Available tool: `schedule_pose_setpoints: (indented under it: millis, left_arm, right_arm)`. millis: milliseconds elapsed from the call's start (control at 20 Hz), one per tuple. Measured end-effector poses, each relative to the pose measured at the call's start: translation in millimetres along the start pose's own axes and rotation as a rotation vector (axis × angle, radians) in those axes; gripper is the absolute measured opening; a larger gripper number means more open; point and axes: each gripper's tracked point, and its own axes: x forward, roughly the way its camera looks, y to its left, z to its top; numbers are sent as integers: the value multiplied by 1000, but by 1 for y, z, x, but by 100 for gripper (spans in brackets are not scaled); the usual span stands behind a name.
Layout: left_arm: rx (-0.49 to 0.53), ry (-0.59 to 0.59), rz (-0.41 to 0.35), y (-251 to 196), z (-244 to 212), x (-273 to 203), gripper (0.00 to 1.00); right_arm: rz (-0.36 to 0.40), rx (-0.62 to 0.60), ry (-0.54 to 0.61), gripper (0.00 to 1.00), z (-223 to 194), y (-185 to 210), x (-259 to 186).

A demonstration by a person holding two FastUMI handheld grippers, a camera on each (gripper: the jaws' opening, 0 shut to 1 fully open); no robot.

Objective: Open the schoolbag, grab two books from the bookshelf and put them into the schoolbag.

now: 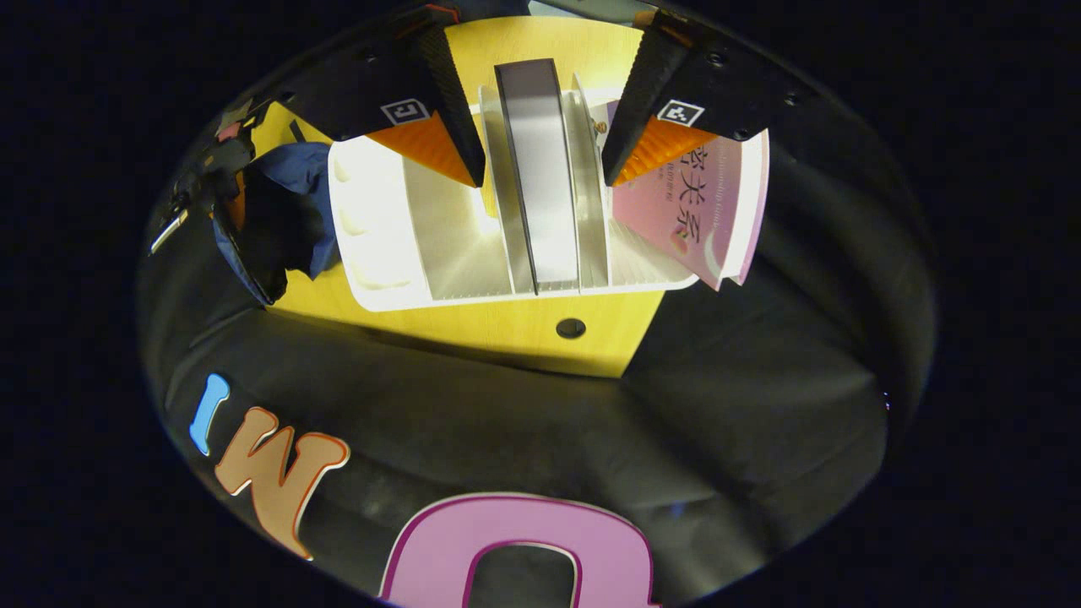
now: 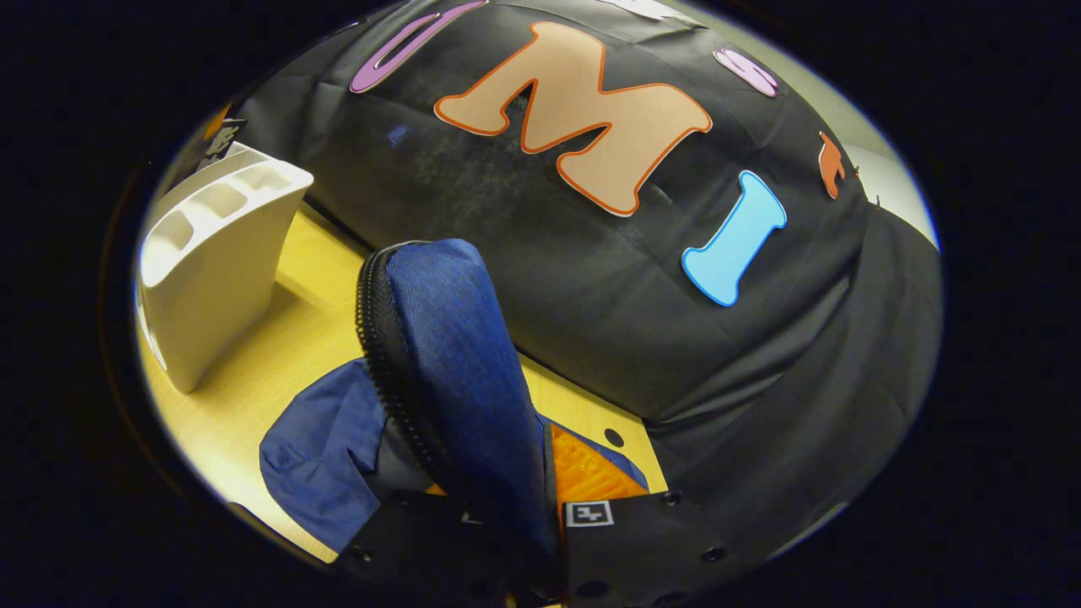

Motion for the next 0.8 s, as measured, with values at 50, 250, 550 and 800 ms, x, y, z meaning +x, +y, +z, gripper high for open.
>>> schedule_pose_setpoints:
  millis: [50,250,550,800]
  left_arm:
    - [-2,49,-14,-1,-4,5,81]
    - [19,191,-35,-5,-18,19,74]
    - [37,394,-21,-1,-37,35,62]
    - [40,455,26,10,-38,47,43]
  right_arm:
    - [-1,1,-4,7,0,-1,-1]
    - [-2,14,-14,7,-1,-4,-4]
    - [-8,25,-21,7,-1,-7,-6]
    - [-7,36,-22,7,-4,-8,-7]
